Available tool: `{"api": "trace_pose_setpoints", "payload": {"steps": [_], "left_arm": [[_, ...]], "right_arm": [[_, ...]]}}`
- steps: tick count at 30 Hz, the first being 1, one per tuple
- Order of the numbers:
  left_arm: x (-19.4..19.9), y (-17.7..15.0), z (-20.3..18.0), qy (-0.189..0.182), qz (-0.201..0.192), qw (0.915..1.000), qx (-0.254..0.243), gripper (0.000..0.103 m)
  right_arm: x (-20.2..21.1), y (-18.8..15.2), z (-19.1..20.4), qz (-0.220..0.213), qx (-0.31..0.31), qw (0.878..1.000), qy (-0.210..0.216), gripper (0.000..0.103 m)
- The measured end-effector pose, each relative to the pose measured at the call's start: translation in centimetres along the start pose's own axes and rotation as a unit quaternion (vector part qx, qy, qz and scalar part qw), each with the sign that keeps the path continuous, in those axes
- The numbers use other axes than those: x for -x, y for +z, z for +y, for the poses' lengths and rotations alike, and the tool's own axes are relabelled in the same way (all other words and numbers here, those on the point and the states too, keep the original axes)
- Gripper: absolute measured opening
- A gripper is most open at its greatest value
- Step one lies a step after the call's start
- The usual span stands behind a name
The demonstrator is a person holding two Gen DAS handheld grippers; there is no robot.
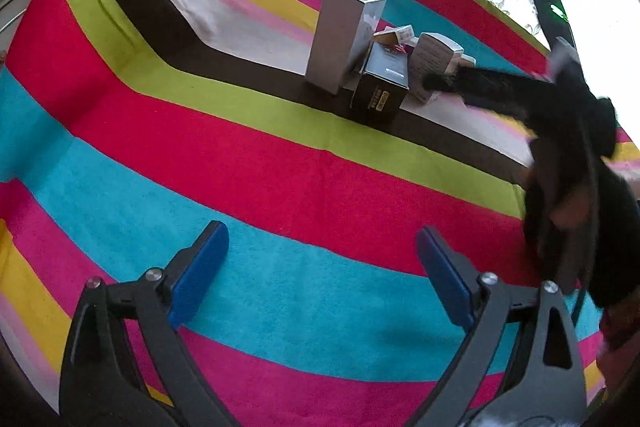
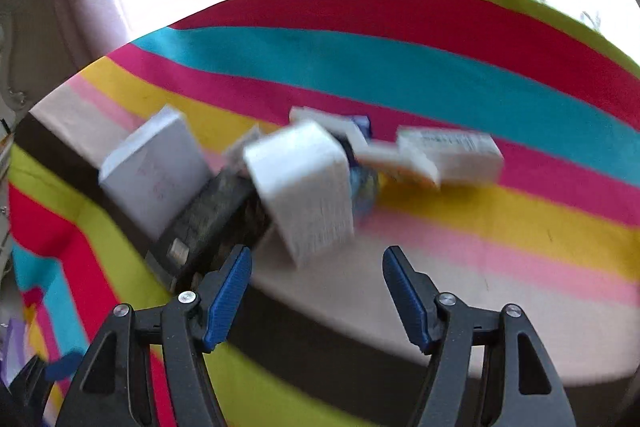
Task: Organize rigid objects
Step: 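Grasp a white medicine box with the right gripper while the left grasps a black instruction box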
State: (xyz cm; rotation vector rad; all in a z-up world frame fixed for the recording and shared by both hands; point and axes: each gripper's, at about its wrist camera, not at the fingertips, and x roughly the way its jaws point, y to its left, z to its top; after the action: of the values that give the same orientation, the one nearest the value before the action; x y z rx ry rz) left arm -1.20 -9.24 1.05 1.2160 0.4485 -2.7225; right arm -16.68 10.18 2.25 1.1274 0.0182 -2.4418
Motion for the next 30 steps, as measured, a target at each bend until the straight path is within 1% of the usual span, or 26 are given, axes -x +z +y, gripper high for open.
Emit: {"api": "trace_pose_setpoints", "payload": {"steps": [3, 4, 5, 6, 8, 9, 10, 11, 12, 13, 14, 15, 18, 19, 21, 22, 23, 25, 26, 27, 28, 29, 30], "left_arm": [[0.0, -0.1, -0.1, 0.005, 0.002, 1.0000, -0.004, 0.096], [0.0, -0.1, -0.2, 0.006, 0.002, 1.0000, -0.005, 0.096], [0.0, -0.1, -0.2, 0.007, 0.003, 1.0000, -0.006, 0.096], [-0.1, -0.1, -0.3, 0.010, 0.004, 0.9999, -0.007, 0.096], [-0.2, 0.0, -0.5, 0.015, 0.007, 0.9998, -0.013, 0.097], [-0.2, -0.1, -0.6, 0.018, 0.010, 0.9997, -0.017, 0.098], [-0.3, 0.0, -0.8, 0.023, 0.014, 0.9994, -0.022, 0.099], [-0.5, 0.0, -1.2, 0.033, 0.020, 0.9988, -0.031, 0.099], [-0.7, 0.1, -1.5, 0.044, 0.026, 0.9980, -0.038, 0.099], [-1.1, 0.4, -2.0, 0.050, 0.034, 0.9971, -0.046, 0.099], [-1.4, 0.7, -2.4, 0.044, 0.038, 0.9970, -0.052, 0.099], [-1.9, 1.2, -2.9, 0.033, 0.039, 0.9970, -0.057, 0.099], [-3.6, 3.4, -5.0, 0.031, 0.030, 0.9961, -0.078, 0.099], [-4.3, 4.1, -5.6, 0.028, 0.029, 0.9955, -0.085, 0.099], [-6.7, 5.8, -6.9, 0.045, 0.032, 0.9934, -0.101, 0.098], [-7.7, 6.5, -7.2, 0.043, 0.038, 0.9933, -0.100, 0.095], [-8.5, 7.5, -7.5, 0.043, 0.038, 0.9938, -0.095, 0.095], [-9.6, 9.1, -8.0, 0.056, 0.028, 0.9937, -0.093, 0.094], [-10.1, 9.5, -8.1, 0.055, 0.033, 0.9938, -0.090, 0.093], [-10.4, 9.7, -8.2, 0.048, 0.043, 0.9943, -0.085, 0.078], [-10.3, 9.6, -8.4, 0.050, 0.043, 0.9941, -0.086, 0.059], [-9.8, 9.3, -8.8, 0.043, 0.045, 0.9941, -0.089, 0.047], [-9.0, 8.7, -9.1, 0.031, 0.048, 0.9944, -0.089, 0.043]], "right_arm": [[-1.4, 1.3, 0.5, -0.002, 0.020, 1.000, -0.003, 0.069], [-1.6, 1.3, 0.5, -0.003, 0.027, 1.000, 0.004, 0.052], [-1.3, 1.2, 0.6, -0.004, 0.040, 0.999, 0.011, 0.047], [-0.8, 1.0, 0.6, 0.001, 0.045, 0.999, -0.001, 0.047], [1.8, 0.3, -0.2, 0.007, 0.037, 0.999, 0.007, 0.047], [3.0, -0.1, -0.4, 0.013, 0.040, 0.999, 0.000, 0.047], [4.8, -0.9, -0.7, 0.033, 0.056, 0.998, -0.008, 0.047], [5.7, -1.5, -0.9, 0.050, 0.068, 0.996, -0.008, 0.047], [7.9, -2.7, -1.5, 0.076, 0.088, 0.993, -0.003, 0.047], [9.0, -3.5, -1.9, 0.087, 0.099, 0.991, 0.000, 0.047], [10.6, -4.5, -2.5, 0.096, 0.114, 0.989, -0.003, 0.047], [12.2, -5.8, -3.1, 0.106, 0.132, 0.985, -0.014, 0.047], [15.0, -9.7, -4.6, 0.145, 0.188, 0.970, -0.051, 0.047], [15.3, -10.1, -4.9, 0.153, 0.192, 0.968, -0.056, 0.047], [16.1, -11.4, -6.3, 0.171, 0.188, 0.966, -0.058, 0.048], [16.6, -11.9, -6.7, 0.175, 0.182, 0.966, -0.060, 0.047], [17.1, -12.3, -7.2, 0.179, 0.176, 0.966, -0.063, 0.047], [17.6, -12.7, -7.4, 0.180, 0.169, 0.967, -0.064, 0.047], [17.6, -12.9, -7.5, 0.180, 0.169, 0.967, -0.063, 0.047], [17.6, -13.0, -7.5, 0.180, 0.168, 0.967, -0.065, 0.048], [17.6, -13.0, -7.5, 0.178, 0.166, 0.968, -0.067, 0.048], [17.6, -12.9, -7.5, 0.177, 0.162, 0.968, -0.067, 0.048], [17.5, -12.7, -7.5, 0.176, 0.160, 0.969, -0.067, 0.048]]}}
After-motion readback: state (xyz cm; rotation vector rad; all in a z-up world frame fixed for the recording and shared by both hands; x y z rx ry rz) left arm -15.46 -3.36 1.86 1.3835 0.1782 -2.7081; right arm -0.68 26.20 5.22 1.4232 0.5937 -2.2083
